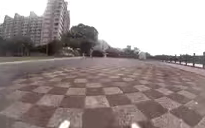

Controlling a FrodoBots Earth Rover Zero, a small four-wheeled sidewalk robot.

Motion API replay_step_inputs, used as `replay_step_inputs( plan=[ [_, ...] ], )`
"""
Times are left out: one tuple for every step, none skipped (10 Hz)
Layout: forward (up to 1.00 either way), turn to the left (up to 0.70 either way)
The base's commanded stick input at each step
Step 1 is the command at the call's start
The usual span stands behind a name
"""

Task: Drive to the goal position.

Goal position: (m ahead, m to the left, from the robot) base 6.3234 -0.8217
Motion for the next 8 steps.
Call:
replay_step_inputs(
  plan=[
    [0.70,0.09],
    [0.70,0.09],
    [0.70,0.09],
    [0.70,0.09],
    [0.70,0.09],
    [0.70,0.09],
    [0.70,0.09],
    [0.70,0.09]
  ],
)
